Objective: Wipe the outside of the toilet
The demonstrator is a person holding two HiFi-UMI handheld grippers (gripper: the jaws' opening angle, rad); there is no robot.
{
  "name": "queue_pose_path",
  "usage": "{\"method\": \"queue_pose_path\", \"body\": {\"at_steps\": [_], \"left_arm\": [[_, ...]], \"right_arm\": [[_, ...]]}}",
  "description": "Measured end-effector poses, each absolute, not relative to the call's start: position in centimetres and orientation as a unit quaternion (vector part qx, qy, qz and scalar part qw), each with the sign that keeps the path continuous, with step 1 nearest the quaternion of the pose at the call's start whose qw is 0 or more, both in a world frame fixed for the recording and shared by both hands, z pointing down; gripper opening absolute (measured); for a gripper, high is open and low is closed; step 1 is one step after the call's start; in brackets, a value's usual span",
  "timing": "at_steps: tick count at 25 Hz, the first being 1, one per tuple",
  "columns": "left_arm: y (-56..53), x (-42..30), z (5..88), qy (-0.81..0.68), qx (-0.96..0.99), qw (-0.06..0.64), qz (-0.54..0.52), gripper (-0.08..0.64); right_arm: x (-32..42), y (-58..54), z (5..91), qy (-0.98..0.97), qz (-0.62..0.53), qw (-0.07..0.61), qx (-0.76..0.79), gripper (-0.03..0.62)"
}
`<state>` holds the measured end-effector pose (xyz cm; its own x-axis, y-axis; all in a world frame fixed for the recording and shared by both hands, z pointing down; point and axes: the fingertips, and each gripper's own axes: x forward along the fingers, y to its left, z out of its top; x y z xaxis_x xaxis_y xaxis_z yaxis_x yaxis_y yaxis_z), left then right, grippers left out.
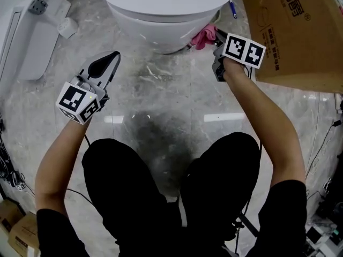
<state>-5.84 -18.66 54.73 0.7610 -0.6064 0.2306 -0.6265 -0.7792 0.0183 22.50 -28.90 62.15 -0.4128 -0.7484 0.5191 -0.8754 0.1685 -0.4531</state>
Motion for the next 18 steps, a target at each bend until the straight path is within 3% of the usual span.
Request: {"method": "queue_pose_path", "body": {"at_steps": [5,10,18], "left_arm": [[-19.6,-6.7,55.4,-0.341,0.934,0.049,0.096,0.014],[-19.6,-7.4,56.4,-0.354,0.929,0.061,0.085,0.014],[-19.6,-9.5,58.6,-0.372,0.923,0.072,0.063,0.014]], "right_arm": [[25.3,-32.9,60.5,-0.744,0.320,0.048,0.584,0.063],[25.2,-30.1,60.7,-0.768,0.306,0.034,0.562,0.063],[15.4,-16.8,56.9,-0.856,0.310,0.079,0.406,0.063]]}}
